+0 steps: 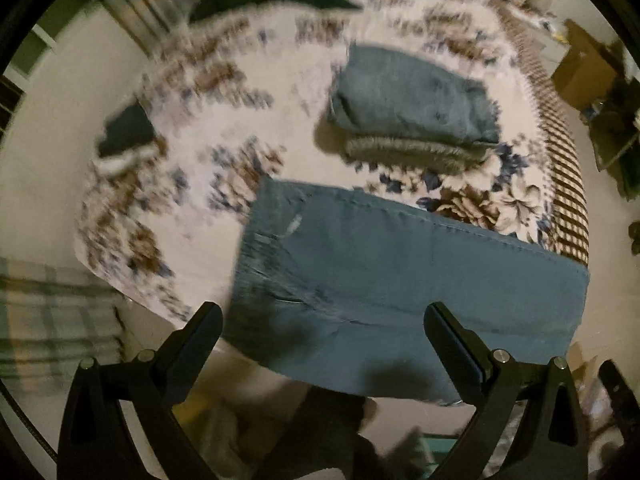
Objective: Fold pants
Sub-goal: 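Lower both grippers onto the jeans, left at the waistband, right at the hems, then grasp the waistband with the left gripper while the right gripper grasps the leg hems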
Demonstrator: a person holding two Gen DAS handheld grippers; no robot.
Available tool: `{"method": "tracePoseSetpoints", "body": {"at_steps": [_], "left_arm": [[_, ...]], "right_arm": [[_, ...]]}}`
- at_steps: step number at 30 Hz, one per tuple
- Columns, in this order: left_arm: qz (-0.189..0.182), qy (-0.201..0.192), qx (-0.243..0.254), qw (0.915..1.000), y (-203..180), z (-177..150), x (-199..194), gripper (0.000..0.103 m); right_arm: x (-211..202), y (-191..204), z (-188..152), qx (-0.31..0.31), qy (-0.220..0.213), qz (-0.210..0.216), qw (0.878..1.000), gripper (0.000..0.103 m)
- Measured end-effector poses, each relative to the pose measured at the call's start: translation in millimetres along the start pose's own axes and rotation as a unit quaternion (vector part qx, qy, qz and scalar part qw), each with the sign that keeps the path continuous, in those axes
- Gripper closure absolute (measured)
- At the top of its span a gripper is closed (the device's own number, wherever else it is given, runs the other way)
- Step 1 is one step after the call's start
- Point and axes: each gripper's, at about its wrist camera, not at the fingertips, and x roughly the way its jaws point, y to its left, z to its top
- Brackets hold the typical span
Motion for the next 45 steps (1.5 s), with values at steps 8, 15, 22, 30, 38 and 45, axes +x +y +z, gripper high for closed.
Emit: {"method": "tracePoseSetpoints", "body": {"at_steps": [8,15,22,30,38,45], "left_arm": [[-0.007,0.136,-0.122,0.9831,-6,84,167,0.0],[-0.004,0.222,-0.211,0.952,-19,115,285,0.0],[0.007,0.244,-0.236,0.9405,-41,122,320,0.0],[0.037,0.175,-0.218,0.9596,-34,121,305,0.081],[-0.028,0.071,-0.226,0.9712,-5,80,233,0.098],[-0.068,0.012,-0.228,0.9713,32,14,156,0.099]], "right_arm": [[184,1,101,0.138,0.092,-0.013,0.986,0.0],[290,-39,141,0.217,0.13,-0.057,0.966,0.0],[362,-53,178,0.255,0.144,-0.071,0.954,0.0],[418,-55,188,0.27,0.158,-0.06,0.948,0.034],[410,-60,168,0.238,0.108,-0.015,0.965,0.096],[370,-78,121,0.212,0.077,0.039,0.974,0.098]]}}
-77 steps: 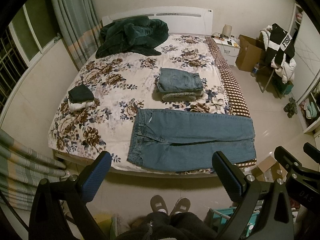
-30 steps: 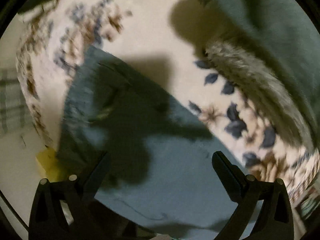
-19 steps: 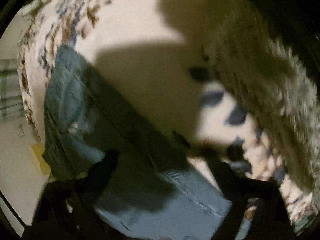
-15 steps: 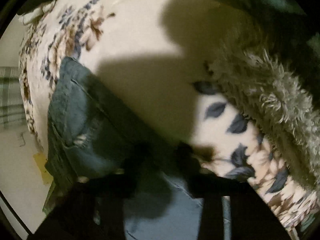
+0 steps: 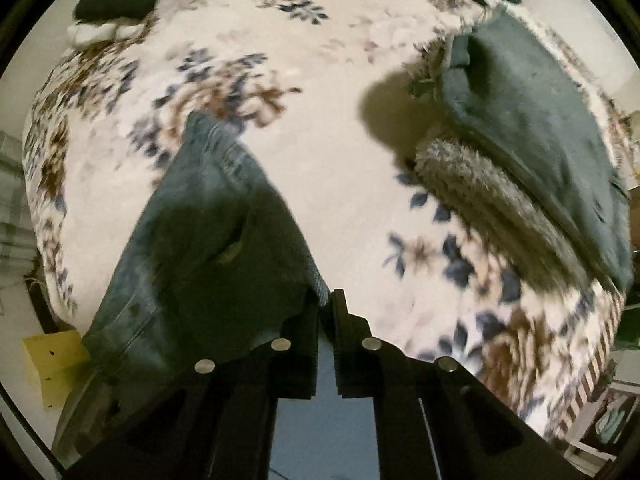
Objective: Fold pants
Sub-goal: 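Grasp the waistband with the left gripper while the right gripper grasps the leg hems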
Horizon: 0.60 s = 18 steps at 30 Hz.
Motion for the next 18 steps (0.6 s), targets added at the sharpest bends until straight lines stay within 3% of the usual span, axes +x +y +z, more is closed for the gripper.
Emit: {"method": "tracePoseSetpoints", "body": {"at_steps": [2,6,11,15,18], "left_arm": [[-0.006,-0.003,-0.002,1.0,1,-26,-7,0.099],[-0.012,0.012,-0.015,0.9997,62,-73,0,0.099],[0.004,0.052,-0.057,0.997,120,-139,27,0.099],[0.023,0.066,-0.083,0.9941,149,-160,64,0.099],[0.02,0.063,-0.098,0.993,163,-158,77,0.099]], "right_arm": [[-10,-17,-27,-0.007,0.003,0.007,1.0,0.098],[-39,-62,-59,-0.031,0.009,0.0,0.999,0.098],[-33,-130,-117,-0.083,0.01,-0.046,0.995,0.098],[-1,-161,-145,-0.104,0.023,-0.081,0.991,0.098],[15,-177,-152,-0.101,0.039,-0.081,0.991,0.098]]}}
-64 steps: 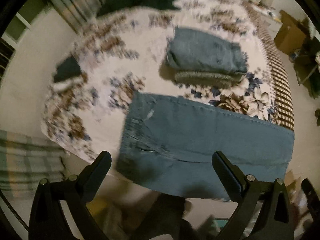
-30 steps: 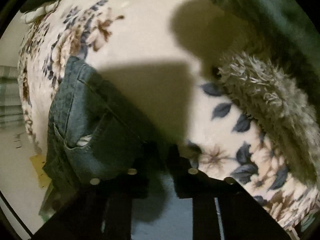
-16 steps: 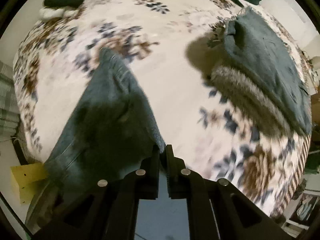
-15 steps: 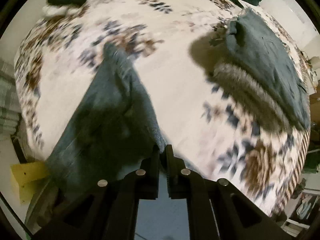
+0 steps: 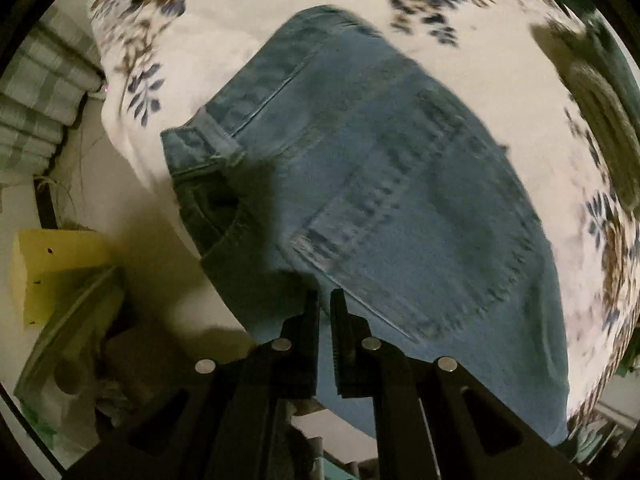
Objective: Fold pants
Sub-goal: 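Grasp the waistband with the left gripper while the right gripper grasps the leg hems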
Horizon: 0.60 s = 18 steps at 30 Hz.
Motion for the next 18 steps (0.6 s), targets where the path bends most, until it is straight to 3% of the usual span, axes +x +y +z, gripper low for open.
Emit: {"method": "tracePoseSetpoints", "body": {"at_steps": [3,5,7,8,10,14,18], "left_arm": [[-0.022,-0.012,-0.006,0.9997,11,7,-7,0.098],[-0.037,-0.034,-0.017,0.9986,20,12,-17,0.097],[-0.046,-0.046,-0.038,0.9972,29,20,-19,0.088],[-0.051,-0.044,-0.046,0.9966,32,23,-17,0.081],[-0.058,-0.032,-0.069,0.9955,37,34,-6,0.077],[-0.051,-0.02,-0.092,0.9942,38,49,20,0.077],[-0.037,-0.01,-0.112,0.9929,36,60,35,0.078]], "right_arm": [[9,-19,-4,0.025,0.016,0.048,0.998,0.085],[7,-33,-6,0.043,0.018,0.084,0.995,0.056],[0,-45,-9,0.057,0.004,0.113,0.992,0.049],[-1,-49,-11,0.062,0.001,0.122,0.991,0.048],[1,-55,-13,0.075,0.004,0.142,0.987,0.048],[27,-63,-19,0.124,0.029,0.173,0.977,0.047],[46,-65,-25,0.167,0.023,0.168,0.971,0.051]]}}
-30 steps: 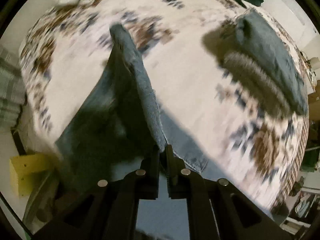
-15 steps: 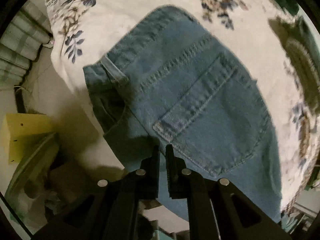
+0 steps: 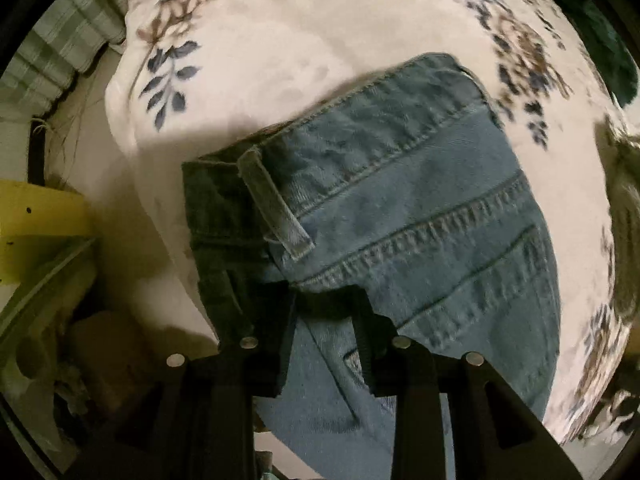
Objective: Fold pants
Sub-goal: 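Grasp the waistband with the left gripper while the right gripper grasps the leg hems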
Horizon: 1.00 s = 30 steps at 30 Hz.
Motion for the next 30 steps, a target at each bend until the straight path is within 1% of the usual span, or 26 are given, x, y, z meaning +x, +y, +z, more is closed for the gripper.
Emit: {"method": "tracePoseSetpoints", "body": {"at_steps": [1,2,3,5,7,10,12,13,15,18,21,23,24,25,26,27,28,29,30], "left_arm": [[0.002,-0.002,0.003,1.0,-2,1,0,0.08],[0.003,-0.007,0.007,0.9999,-4,3,-1,0.088],[0.002,-0.02,0.014,0.9997,-7,3,-4,0.089],[-0.003,-0.034,0.026,0.9991,-7,1,-12,0.091],[-0.011,-0.044,0.035,0.9984,-8,-4,-23,0.092],[-0.024,-0.046,0.043,0.9977,0,-13,-41,0.092],[-0.025,-0.046,0.047,0.9975,9,-16,-55,0.092],[-0.026,-0.043,0.047,0.9976,17,-11,-58,0.092],[-0.02,-0.037,0.049,0.9979,30,-17,-61,0.092],[-0.007,-0.023,0.056,0.9982,45,-24,-48,0.092],[0.008,-0.001,0.062,0.998,47,-20,-21,0.09],[0.01,0.004,0.054,0.9985,48,-18,-19,0.089],[0.011,0.0,0.057,0.9983,45,-18,-22,0.089],[0.013,-0.004,0.064,0.9978,44,-20,-27,0.089],[0.019,-0.013,0.074,0.997,41,-22,-33,0.089],[0.022,-0.021,0.081,0.9963,38,-24,-38,0.089],[0.023,-0.032,0.092,0.995,34,-26,-45,0.086],[0.03,-0.04,0.101,0.9936,32,-30,-51,0.074],[0.034,-0.043,0.109,0.9926,28,-33,-54,0.067]], "right_arm": [[2,2,-2,0.002,-0.009,-0.004,1.0,0.062],[1,2,-5,-0.005,-0.021,-0.025,0.999,0.076],[0,4,-8,-0.007,-0.031,-0.039,0.999,0.083],[-2,7,-14,-0.019,-0.039,-0.049,0.998,0.097],[-7,14,-21,-0.038,-0.047,-0.06,0.996,0.098],[-19,18,-31,-0.064,-0.053,-0.077,0.994,0.099],[-27,18,-42,-0.078,-0.054,-0.094,0.991,0.099],[-28,22,-47,-0.081,-0.053,-0.099,0.99,0.099],[-33,18,-54,-0.088,-0.046,-0.108,0.989,0.099],[-30,6,-57,-0.085,-0.028,-0.119,0.989,0.099],[-15,-10,-51,-0.07,0.002,-0.121,0.99,0.099],[-12,-14,-43,-0.066,0.021,-0.116,0.991,0.089],[-16,-13,-41,-0.071,0.02,-0.119,0.99,0.085],[-22,-10,-39,-0.077,0.015,-0.124,0.989,0.072],[-32,-6,-39,-0.093,-0.003,-0.128,0.987,0.056],[-41,0,-39,-0.108,-0.02,-0.133,0.985,0.05],[-53,7,-37,-0.13,-0.046,-0.142,0.98,0.042],[-60,12,-34,-0.146,-0.065,-0.149,0.976,0.038],[-67,18,-30,-0.16,-0.086,-0.156,0.971,0.036]]}}
